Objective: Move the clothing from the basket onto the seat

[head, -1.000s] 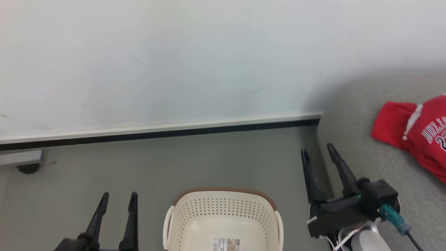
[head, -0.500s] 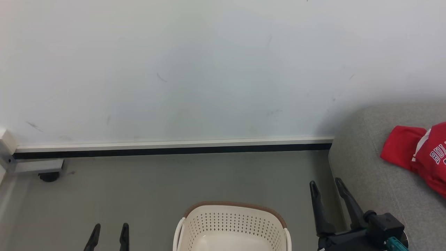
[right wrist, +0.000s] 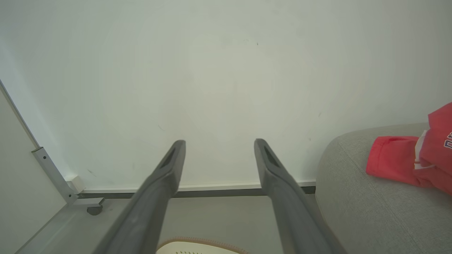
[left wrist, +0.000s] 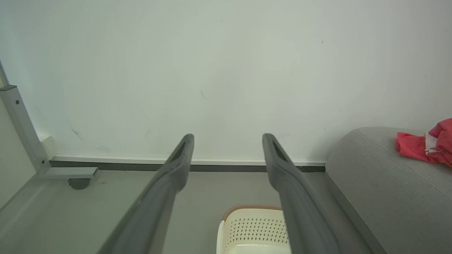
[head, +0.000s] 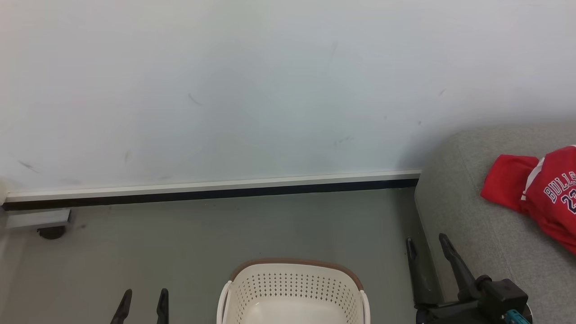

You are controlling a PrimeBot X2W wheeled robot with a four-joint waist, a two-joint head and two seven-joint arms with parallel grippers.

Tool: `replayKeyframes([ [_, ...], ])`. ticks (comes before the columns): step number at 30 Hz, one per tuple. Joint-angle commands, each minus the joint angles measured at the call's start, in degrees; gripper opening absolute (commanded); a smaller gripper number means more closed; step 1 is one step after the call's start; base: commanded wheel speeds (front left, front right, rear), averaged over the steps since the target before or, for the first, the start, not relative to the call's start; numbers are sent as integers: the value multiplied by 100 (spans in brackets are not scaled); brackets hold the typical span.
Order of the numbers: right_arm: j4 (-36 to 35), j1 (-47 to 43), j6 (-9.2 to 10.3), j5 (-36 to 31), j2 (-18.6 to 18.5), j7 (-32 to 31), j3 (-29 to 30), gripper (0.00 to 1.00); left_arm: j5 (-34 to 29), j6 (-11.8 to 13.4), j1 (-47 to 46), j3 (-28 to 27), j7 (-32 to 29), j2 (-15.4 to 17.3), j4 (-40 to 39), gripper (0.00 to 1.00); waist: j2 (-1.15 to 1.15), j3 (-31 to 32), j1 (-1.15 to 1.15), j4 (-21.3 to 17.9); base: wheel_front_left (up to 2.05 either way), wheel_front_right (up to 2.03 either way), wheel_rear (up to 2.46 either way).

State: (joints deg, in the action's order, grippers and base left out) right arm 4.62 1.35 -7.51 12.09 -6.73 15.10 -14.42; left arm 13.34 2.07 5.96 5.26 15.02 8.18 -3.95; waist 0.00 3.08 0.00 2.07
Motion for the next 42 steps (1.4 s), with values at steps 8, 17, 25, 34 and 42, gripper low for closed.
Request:
replayKeyframes([
  [8,66,-77,4,-18,2,1,-37,100,-193,-182,13,-221,24,-121,88,100,0,20,0,-46,0,0,0],
  [17,108,-113,4,22,39,0,-91,100,-344,-300,29,-388,24,-248,98,100,0,37,0,-79,0,0,0],
  [25,99,-133,4,28,47,0,-120,100,-434,-386,37,-484,25,-320,107,100,0,-7,0,-99,0,0,0],
  [34,46,-211,4,8,90,0,-99,100,-479,-451,34,-600,25,-384,112,100,0,-57,0,-143,0,0,0],
  [42,212,-269,0,72,99,-12,-108,0,-390,-479,-6,-625,-49,-442,305,0,0,-54,0,-163,0,0,0],
])
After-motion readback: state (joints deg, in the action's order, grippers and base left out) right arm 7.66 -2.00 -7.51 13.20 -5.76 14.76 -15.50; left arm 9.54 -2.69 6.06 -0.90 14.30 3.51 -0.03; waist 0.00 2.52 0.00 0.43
